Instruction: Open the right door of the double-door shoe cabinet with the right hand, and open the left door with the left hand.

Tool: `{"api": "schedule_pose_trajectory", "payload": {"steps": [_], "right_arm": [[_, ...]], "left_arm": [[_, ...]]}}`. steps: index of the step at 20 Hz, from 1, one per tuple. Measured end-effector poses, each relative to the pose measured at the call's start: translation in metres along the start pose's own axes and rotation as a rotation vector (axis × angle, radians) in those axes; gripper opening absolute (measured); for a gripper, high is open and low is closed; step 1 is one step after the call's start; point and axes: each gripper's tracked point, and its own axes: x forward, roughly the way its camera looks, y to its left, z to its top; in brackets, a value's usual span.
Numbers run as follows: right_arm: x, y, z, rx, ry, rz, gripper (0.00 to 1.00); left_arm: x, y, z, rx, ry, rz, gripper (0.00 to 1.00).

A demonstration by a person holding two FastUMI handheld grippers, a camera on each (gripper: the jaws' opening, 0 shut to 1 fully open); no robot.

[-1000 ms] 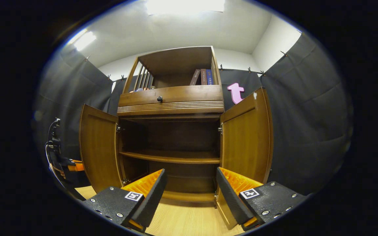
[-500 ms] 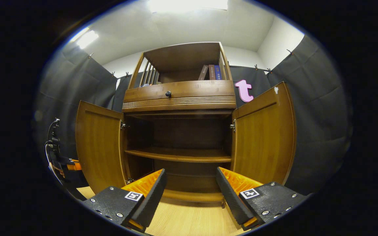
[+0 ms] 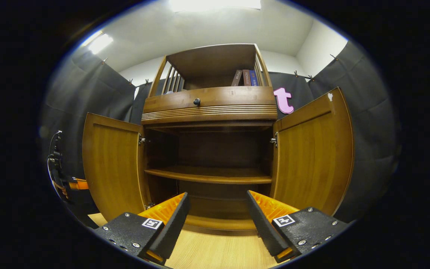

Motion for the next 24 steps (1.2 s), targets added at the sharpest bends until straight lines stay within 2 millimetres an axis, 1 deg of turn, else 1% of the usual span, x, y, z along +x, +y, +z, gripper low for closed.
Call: {"api": "schedule_pose_trajectory", "payload": {"steps": [4,6,8,9,12,14,15,16,19,20,21,24], "right_arm": [[0.006,-0.002,-0.007,0.009,0.017,0.002,0.92],[0.009,-0.006,-0.007,0.019,0.019,0.000,0.92],[0.011,-0.011,-0.007,0.029,0.021,-0.006,0.92],[0.010,-0.014,-0.011,0.033,0.025,-0.008,0.92],[0.012,-0.020,-0.007,0.035,0.026,-0.010,0.92],[0.009,-0.025,-0.002,0.038,0.022,-0.014,0.92],[0.008,-0.026,0.000,0.039,0.021,-0.015,0.92],[0.007,-0.029,0.001,0.037,0.021,-0.018,0.92],[0.004,-0.039,0.008,0.026,0.018,-0.033,0.92],[0.001,-0.041,0.011,0.028,0.015,-0.035,0.92],[-0.001,-0.043,0.014,0.033,0.012,-0.036,0.92],[-0.008,-0.052,0.024,0.036,0.001,-0.040,0.92]], "left_arm": [[-0.021,0.024,0.018,0.045,-0.032,0.106,0.07],[-0.034,0.029,0.029,0.060,-0.050,0.151,0.07],[-0.039,0.030,0.045,0.055,-0.078,0.179,0.08],[-0.044,0.031,0.052,0.041,-0.088,0.190,0.07],[-0.057,0.022,0.075,0.009,-0.131,0.189,0.07],[-0.063,0.019,0.094,0.020,-0.178,0.216,0.07],[-0.066,0.017,0.100,0.033,-0.195,0.228,0.10],[-0.066,0.012,0.106,0.047,-0.207,0.233,0.07],[-0.066,-0.008,0.117,0.065,-0.212,0.231,0.09],[-0.066,-0.017,0.121,0.065,-0.212,0.221,0.10],[-0.065,-0.026,0.126,0.063,-0.217,0.210,0.19],[-0.064,-0.060,0.137,0.067,-0.239,0.163,0.43]]}}
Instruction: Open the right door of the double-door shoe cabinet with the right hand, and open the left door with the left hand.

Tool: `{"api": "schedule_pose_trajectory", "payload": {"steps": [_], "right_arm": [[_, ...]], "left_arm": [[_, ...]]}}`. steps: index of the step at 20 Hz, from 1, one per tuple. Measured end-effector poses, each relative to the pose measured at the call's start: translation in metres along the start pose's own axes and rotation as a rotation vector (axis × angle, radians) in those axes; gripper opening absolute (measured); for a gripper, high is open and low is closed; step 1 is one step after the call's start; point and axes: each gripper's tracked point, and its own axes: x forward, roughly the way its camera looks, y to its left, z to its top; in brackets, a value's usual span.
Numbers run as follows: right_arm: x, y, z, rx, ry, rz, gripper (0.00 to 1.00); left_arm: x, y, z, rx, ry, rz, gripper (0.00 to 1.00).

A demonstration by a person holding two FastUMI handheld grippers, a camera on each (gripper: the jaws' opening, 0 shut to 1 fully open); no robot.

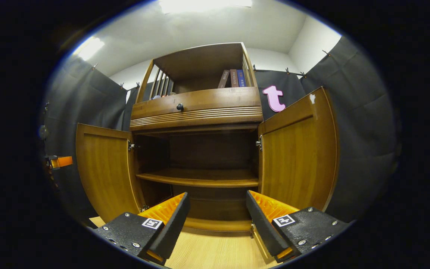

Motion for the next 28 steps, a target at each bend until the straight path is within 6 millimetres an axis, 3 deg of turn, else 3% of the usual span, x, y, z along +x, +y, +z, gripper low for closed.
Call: {"api": "schedule_pose_trajectory", "payload": {"steps": [2,6,9,12,14,18,20,21,22,28], "right_arm": [[-0.006,-0.007,0.008,-0.009,-0.008,-0.009,0.92],[-0.016,-0.022,0.021,-0.024,-0.012,-0.025,0.92],[-0.022,-0.031,0.033,-0.026,-0.028,-0.042,0.92],[-0.028,-0.040,0.042,-0.032,-0.040,-0.055,0.92],[-0.032,-0.045,0.045,-0.034,-0.046,-0.065,0.92],[-0.035,-0.055,0.049,-0.034,-0.048,-0.081,0.98],[-0.036,-0.058,0.049,-0.031,-0.050,-0.084,0.98],[-0.037,-0.059,0.048,-0.030,-0.050,-0.085,0.92],[-0.033,-0.061,0.054,-0.031,-0.051,-0.086,0.98],[-0.032,-0.061,0.052,-0.033,-0.050,-0.083,0.92]], "left_arm": [[0.007,-0.017,0.017,-0.001,-0.030,-0.016,0.47],[0.012,-0.072,0.026,-0.011,-0.029,-0.092,0.63],[0.022,-0.106,0.029,-0.017,-0.026,-0.142,0.77],[0.033,-0.137,0.026,-0.004,-0.011,-0.180,0.82],[0.038,-0.152,0.024,-0.004,0.003,-0.200,0.91],[0.047,-0.162,0.022,0.002,0.015,-0.186,0.99],[0.050,-0.163,0.020,0.005,0.020,-0.178,0.99],[0.050,-0.163,0.020,0.009,0.020,-0.173,0.99],[0.052,-0.161,0.020,0.014,0.018,-0.166,0.99],[0.052,-0.152,0.024,0.025,0.003,-0.141,0.99]]}}
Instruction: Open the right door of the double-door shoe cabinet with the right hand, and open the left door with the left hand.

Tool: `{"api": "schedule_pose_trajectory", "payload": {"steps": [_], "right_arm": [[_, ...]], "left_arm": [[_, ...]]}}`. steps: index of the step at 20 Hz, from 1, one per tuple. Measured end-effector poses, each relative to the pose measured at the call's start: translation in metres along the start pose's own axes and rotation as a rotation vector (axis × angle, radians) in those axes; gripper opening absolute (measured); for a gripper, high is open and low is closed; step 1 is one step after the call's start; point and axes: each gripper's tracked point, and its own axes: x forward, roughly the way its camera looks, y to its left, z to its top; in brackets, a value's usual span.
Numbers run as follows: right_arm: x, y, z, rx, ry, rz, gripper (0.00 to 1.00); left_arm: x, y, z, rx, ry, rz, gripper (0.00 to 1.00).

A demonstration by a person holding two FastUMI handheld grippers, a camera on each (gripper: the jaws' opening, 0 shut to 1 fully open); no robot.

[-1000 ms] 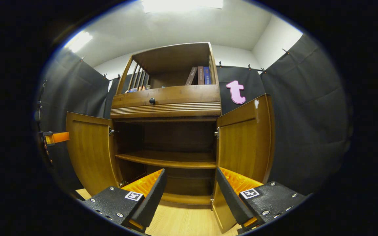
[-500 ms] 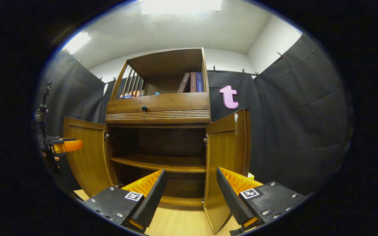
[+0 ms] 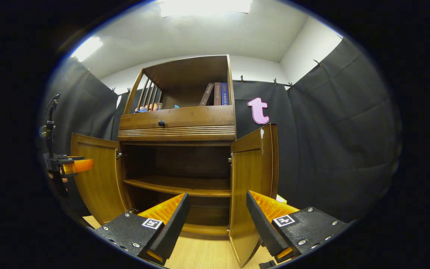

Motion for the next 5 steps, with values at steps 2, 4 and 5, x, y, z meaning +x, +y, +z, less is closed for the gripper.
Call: {"api": "schedule_pose_trajectory", "payload": {"steps": [2,4,5], "right_arm": [[-0.0036,0.0011,-0.0046,-0.003,0.000,0.000,0.98],[0.0002,0.0015,-0.0007,-0.005,0.000,0.002,0.98],[-0.0006,0.0024,-0.0001,-0.005,-0.002,0.002,0.98]], "left_arm": [[0.0002,-0.0008,-0.0007,0.005,0.001,-0.001,0.99],[-0.0008,-0.0012,-0.0022,0.006,0.002,-0.004,0.99],[-0.0007,-0.0022,-0.0016,0.005,0.001,-0.007,0.99]]}}
